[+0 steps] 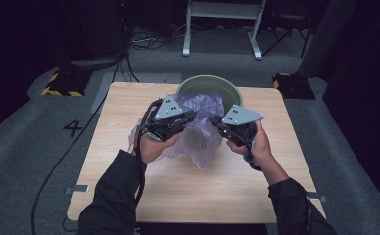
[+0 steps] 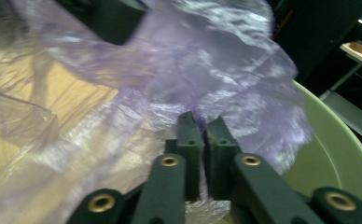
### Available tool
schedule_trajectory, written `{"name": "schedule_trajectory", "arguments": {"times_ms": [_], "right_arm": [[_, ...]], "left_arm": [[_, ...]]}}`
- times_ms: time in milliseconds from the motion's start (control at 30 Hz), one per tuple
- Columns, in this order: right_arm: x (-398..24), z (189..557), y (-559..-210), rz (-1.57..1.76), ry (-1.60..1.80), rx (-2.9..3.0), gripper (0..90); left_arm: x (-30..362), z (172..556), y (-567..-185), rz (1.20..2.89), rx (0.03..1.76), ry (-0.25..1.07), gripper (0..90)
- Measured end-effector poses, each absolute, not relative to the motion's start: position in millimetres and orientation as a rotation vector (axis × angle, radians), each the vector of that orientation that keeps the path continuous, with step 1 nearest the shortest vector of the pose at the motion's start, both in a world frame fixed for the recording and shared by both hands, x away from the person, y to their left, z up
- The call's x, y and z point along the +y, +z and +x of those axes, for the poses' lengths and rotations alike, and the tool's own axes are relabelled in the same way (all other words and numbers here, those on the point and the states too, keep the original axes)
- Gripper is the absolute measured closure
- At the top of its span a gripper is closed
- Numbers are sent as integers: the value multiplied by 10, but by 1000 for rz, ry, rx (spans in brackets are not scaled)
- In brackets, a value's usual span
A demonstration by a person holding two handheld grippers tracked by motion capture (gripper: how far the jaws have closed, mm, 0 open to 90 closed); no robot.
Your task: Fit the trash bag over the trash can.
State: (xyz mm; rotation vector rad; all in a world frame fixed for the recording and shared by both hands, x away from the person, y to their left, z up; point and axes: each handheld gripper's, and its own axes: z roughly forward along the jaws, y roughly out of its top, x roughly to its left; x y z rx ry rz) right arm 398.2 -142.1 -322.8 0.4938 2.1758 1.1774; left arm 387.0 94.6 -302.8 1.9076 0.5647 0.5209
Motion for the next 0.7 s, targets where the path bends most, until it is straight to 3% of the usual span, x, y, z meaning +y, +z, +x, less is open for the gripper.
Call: {"name": "schedule_trajectory", "arguments": {"times_ms": [233,600,700], "right_arm": [[-1591,4075,-3220,600,1167,2110,900],[-1917,4164,-3110,713,1136,2007,900],[-1986,4188,-3084,735,1122,1991,900]], "left_arm": [[994,3797,-3013,1931,569,522,748],[1272,3596,-3101,2004,614,519,254],[1339,3491,-3126,2042,614,561,186]]}}
